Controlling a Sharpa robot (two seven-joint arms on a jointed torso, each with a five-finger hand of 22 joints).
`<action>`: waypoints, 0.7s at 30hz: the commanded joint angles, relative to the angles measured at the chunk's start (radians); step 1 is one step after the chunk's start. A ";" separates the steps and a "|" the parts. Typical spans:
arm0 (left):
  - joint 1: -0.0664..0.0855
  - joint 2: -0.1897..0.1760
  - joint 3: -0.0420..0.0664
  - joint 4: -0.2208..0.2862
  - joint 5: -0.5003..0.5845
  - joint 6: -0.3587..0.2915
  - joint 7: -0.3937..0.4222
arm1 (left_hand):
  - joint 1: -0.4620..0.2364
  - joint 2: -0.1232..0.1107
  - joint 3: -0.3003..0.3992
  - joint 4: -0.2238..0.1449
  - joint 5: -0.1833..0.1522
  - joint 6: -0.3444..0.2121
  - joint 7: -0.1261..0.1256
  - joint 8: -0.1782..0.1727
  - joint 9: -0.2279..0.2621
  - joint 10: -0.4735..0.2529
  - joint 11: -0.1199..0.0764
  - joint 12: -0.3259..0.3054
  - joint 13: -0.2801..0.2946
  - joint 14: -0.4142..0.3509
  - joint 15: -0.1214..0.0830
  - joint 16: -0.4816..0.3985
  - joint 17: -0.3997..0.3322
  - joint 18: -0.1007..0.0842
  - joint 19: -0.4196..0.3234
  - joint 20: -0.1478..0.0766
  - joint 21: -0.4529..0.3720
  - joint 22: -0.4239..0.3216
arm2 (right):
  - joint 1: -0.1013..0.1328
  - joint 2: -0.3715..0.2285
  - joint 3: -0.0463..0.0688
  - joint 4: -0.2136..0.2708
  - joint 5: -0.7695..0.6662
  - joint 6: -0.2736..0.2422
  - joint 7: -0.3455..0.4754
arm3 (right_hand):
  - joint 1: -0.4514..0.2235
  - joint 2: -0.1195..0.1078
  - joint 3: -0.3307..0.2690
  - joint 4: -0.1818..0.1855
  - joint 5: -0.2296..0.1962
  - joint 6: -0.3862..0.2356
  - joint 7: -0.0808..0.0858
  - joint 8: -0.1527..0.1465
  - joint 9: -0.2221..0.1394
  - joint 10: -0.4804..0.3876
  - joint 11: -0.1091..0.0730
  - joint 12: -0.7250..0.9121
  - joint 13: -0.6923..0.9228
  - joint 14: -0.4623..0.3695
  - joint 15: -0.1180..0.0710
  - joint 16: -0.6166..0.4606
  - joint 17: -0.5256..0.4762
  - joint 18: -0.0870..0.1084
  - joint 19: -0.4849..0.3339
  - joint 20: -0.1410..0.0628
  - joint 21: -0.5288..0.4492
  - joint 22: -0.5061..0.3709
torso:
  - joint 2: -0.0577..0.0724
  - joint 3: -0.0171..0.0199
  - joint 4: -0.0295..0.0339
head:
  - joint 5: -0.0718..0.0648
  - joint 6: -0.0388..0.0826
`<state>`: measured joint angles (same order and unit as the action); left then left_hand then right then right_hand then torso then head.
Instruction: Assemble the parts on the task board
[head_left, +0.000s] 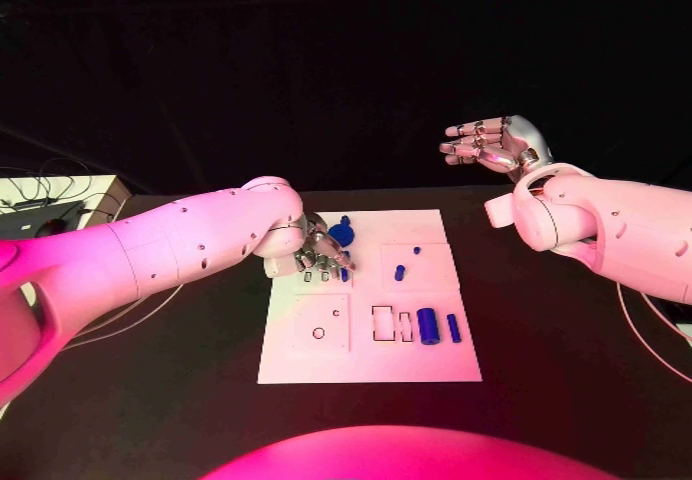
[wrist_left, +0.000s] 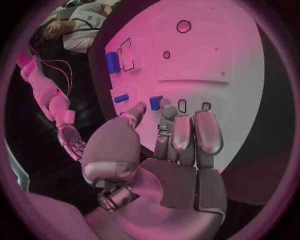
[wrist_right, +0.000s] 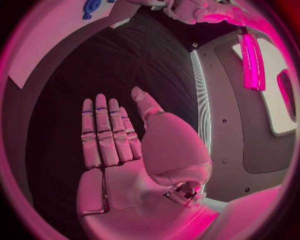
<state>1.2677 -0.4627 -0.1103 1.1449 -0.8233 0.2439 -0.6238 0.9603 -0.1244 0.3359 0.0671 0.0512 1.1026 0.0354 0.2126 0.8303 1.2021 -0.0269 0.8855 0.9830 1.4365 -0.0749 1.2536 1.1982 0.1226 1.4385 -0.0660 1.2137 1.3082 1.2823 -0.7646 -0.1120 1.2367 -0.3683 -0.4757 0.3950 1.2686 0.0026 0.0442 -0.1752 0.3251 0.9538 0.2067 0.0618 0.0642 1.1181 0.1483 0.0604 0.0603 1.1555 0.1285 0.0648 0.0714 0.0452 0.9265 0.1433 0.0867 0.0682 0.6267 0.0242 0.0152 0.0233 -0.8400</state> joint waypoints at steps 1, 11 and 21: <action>-0.001 0.005 0.001 -0.002 0.009 -0.010 0.008 | -0.001 -0.007 0.003 0.006 -0.001 -0.004 0.000 -0.002 0.013 -0.003 -0.007 0.002 -0.004 0.000 -0.008 0.006 0.002 -0.008 0.007 -0.001 -0.007 0.019 | 0.000 0.002 0.000 0.001 -0.006 0.001 0.000 | 0.009 -0.005 -0.009 0.000 0.006 -0.012 0.000 0.000 0.000 -0.008 0.000 0.001 -0.001 -0.007 -0.002 -0.003 -0.001 -0.011 -0.008 -0.002 -0.001 0.000 | 0.000 0.0000 -0.0003 | 0.000 -0.002; -0.002 0.011 0.001 -0.009 0.013 -0.021 0.009 | 0.005 -0.004 0.015 -0.007 -0.001 -0.007 0.005 -0.024 0.023 -0.007 -0.005 0.005 -0.010 -0.001 -0.006 0.007 0.002 -0.008 0.008 0.000 -0.011 0.025 | 0.000 0.002 0.000 0.001 -0.007 0.001 -0.001 | 0.011 -0.003 -0.013 0.001 0.005 -0.015 0.000 0.000 0.000 -0.009 0.001 0.002 -0.001 -0.007 -0.002 -0.003 -0.001 -0.011 -0.010 -0.001 -0.001 0.000 | 0.000 0.0003 -0.0003 | -0.002 -0.004; -0.003 0.012 0.001 -0.012 0.013 -0.010 0.008 | 0.007 0.011 0.009 -0.028 -0.001 0.003 0.003 -0.035 0.027 -0.007 -0.006 0.009 -0.014 -0.001 -0.007 0.007 0.002 -0.009 0.009 0.000 -0.013 0.030 | 0.000 0.002 0.000 0.003 -0.007 0.003 -0.002 | 0.012 -0.002 -0.016 0.002 0.006 -0.013 0.000 0.000 0.000 -0.009 0.001 0.002 -0.001 -0.008 -0.001 -0.003 -0.001 -0.011 -0.011 -0.001 -0.001 0.001 | -0.001 0.0002 0.0003 | -0.005 -0.006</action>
<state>1.2658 -0.4526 -0.1102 1.1331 -0.8154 0.2253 -0.6234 0.9660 -0.1185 0.3437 0.0439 0.0512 1.0987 0.0392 0.1833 0.8553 1.1989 -0.0302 0.8897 0.9708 1.4365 -0.0749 1.2574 1.1992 0.1225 1.4384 -0.0660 1.2063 1.3080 1.2822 -0.7632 -0.1122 1.2382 -0.3695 -0.4756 0.3918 1.2727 -0.0015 0.0360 -0.1724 0.3251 0.9468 0.2066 0.0618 0.0641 1.1182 0.1483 0.0604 0.0604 1.1556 0.1285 0.0648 0.0714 0.0453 0.9230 0.1396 0.0867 0.0682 0.6264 0.0243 0.0150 0.0191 -0.8459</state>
